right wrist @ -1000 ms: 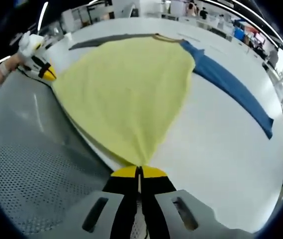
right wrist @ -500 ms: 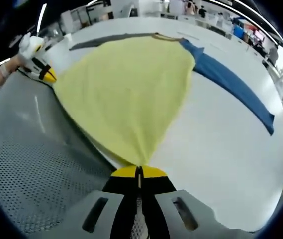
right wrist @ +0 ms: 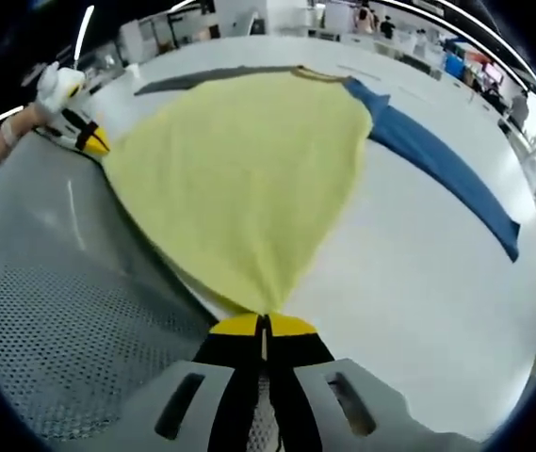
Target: Fold the garment on the visible template until the final outline fits inside the template.
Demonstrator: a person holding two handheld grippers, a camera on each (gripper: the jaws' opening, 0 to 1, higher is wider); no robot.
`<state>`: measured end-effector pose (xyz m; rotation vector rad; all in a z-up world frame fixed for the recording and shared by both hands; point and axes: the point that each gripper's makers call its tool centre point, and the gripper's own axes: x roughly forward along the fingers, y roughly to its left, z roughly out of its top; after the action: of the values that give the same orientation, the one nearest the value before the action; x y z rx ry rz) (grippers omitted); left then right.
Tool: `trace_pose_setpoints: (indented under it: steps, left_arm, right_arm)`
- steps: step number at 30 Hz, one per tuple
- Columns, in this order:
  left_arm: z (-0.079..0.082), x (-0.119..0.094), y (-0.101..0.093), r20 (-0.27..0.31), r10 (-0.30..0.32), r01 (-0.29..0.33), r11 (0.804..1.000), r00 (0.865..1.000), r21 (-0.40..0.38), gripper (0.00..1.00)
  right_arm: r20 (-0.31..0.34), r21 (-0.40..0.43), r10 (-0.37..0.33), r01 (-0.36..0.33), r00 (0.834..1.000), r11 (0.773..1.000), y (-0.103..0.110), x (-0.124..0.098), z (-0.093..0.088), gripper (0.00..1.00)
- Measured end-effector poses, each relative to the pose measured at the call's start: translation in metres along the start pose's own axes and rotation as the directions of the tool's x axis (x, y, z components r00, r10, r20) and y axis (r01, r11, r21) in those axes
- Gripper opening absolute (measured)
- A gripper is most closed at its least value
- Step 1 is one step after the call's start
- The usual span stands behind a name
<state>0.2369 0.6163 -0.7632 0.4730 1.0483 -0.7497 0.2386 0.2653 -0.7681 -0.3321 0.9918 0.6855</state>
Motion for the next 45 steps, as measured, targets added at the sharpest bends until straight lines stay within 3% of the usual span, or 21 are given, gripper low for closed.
trace_pose_setpoints:
  steps: [12,30,45]
  left_arm:
    - [0.003,-0.002,-0.002,0.007,0.019,-0.019,1.0,1.0,0.01,0.0]
    - [0.03,-0.033,0.009,0.093,0.087,-0.09,0.995,0.992,0.032,0.2]
    - [0.049,-0.06,0.001,0.157,0.061,-0.065,0.998,0.986,0.021,0.38]
  right_arm:
    - [0.019,-0.045,-0.028,0.029,0.999,0.999,0.0,-0.008,0.011,0.15]
    - [0.112,-0.075,-0.043,0.052,0.993,0.996,0.005,-0.024,0.04,0.28]
    - [0.189,-0.134,-0.066,0.092,0.98,0.987,0.006,-0.045,0.065,0.46]
